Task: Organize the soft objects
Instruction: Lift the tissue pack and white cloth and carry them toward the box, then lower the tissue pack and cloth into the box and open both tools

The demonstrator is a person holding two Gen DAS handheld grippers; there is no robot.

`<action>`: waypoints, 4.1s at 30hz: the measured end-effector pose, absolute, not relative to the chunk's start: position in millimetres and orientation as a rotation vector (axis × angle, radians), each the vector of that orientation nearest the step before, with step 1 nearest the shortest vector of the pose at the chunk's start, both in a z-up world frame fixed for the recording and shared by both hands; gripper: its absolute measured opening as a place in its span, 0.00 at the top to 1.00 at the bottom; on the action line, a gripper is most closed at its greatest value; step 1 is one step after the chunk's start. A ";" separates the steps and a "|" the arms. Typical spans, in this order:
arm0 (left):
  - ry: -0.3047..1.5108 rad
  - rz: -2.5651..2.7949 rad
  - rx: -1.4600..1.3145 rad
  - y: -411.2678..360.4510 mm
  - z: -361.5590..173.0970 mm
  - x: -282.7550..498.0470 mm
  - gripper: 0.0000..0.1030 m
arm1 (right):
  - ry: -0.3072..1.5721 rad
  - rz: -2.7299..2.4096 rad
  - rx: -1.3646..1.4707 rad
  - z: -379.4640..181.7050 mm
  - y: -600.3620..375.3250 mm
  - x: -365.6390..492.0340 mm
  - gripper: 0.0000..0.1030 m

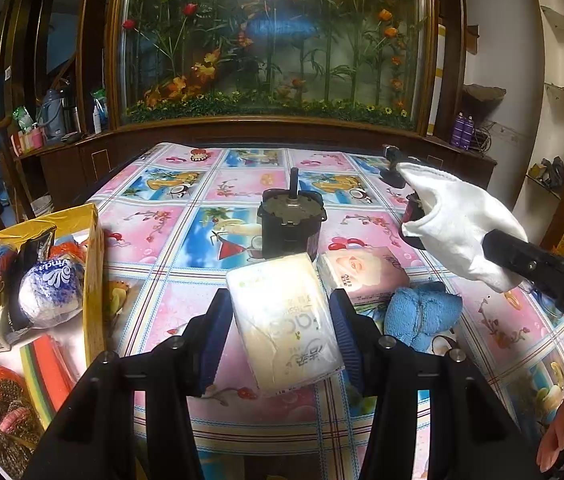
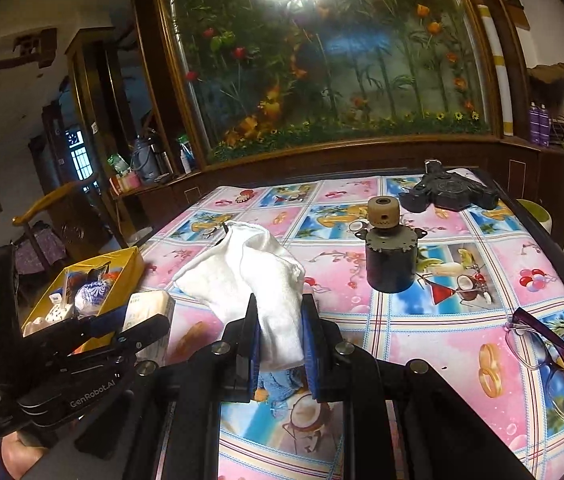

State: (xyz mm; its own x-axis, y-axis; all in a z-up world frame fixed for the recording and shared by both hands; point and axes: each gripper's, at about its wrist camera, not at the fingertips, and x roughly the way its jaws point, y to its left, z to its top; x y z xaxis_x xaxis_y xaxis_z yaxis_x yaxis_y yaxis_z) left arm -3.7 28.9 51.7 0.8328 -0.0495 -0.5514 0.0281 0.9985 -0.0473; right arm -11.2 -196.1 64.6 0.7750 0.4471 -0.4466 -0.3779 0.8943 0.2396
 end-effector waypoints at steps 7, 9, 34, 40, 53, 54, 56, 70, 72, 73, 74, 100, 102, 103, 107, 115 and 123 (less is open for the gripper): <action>0.563 -0.035 -0.037 30.5 54.7 -8.1 0.52 | 0.507 0.460 0.138 64.9 -195.8 -12.1 0.81; 0.559 -0.032 -0.037 31.2 55.3 -8.7 0.52 | 0.506 0.463 0.135 64.9 -195.1 -12.5 0.81; 0.502 -0.011 -0.045 35.7 66.5 -23.9 0.52 | 0.462 0.533 0.113 67.9 -179.6 -23.9 0.81; 0.483 -0.006 -0.050 37.3 68.7 -28.7 0.52 | 0.459 0.544 0.129 67.9 -178.6 -24.4 0.81; 0.455 0.001 -0.060 40.1 72.0 -34.8 0.52 | 0.448 0.557 0.137 69.9 -169.6 -31.7 0.81; 0.454 0.001 -0.059 40.1 72.1 -34.9 0.52 | 0.448 0.559 0.139 70.1 -168.7 -32.3 0.81; 0.452 0.001 -0.060 40.7 72.5 -35.3 0.52 | 0.447 0.561 0.142 70.2 -167.0 -33.6 0.81; 0.428 0.014 -0.071 45.3 79.4 -41.8 0.52 | 0.452 0.566 0.162 69.6 -159.0 -36.0 0.81; 0.420 0.018 -0.076 47.3 80.0 -43.6 0.52 | 0.454 0.565 0.169 69.2 -156.6 -36.7 0.81; 0.417 0.022 -0.078 48.3 80.0 -44.3 0.52 | 0.455 0.565 0.172 69.1 -155.4 -36.8 0.81; 0.416 0.024 -0.079 49.1 80.1 -45.0 0.52 | 0.454 0.566 0.174 69.1 -153.2 -37.8 0.81; 0.394 0.154 -0.144 121.2 90.5 -91.2 0.52 | 0.492 0.683 0.157 65.5 -77.9 -45.2 0.81; 0.395 0.175 -0.159 132.7 91.1 -94.2 0.52 | 0.496 0.702 0.154 66.0 -67.6 -45.0 0.81; 0.399 0.182 -0.166 138.5 91.1 -95.3 0.52 | 0.498 0.711 0.151 66.2 -62.7 -45.3 0.81; 0.405 0.215 -0.187 155.9 90.0 -101.3 0.52 | 0.501 0.748 0.135 68.0 -41.5 -47.6 0.81; 0.427 0.296 -0.227 191.5 85.3 -110.0 0.52 | 0.534 0.818 0.090 66.7 4.8 -48.2 0.81; 0.480 0.357 -0.250 221.4 76.8 -111.2 0.52 | 0.558 0.853 0.048 66.7 41.1 -45.1 0.79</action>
State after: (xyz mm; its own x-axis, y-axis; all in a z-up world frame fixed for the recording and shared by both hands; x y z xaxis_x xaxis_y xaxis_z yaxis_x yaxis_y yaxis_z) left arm -111.2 221.4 76.8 0.8272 0.2749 -0.4901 -0.3909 0.9081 -0.1505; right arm -45.1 41.1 66.7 0.5237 0.7250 -0.4473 -0.7004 0.6653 0.2584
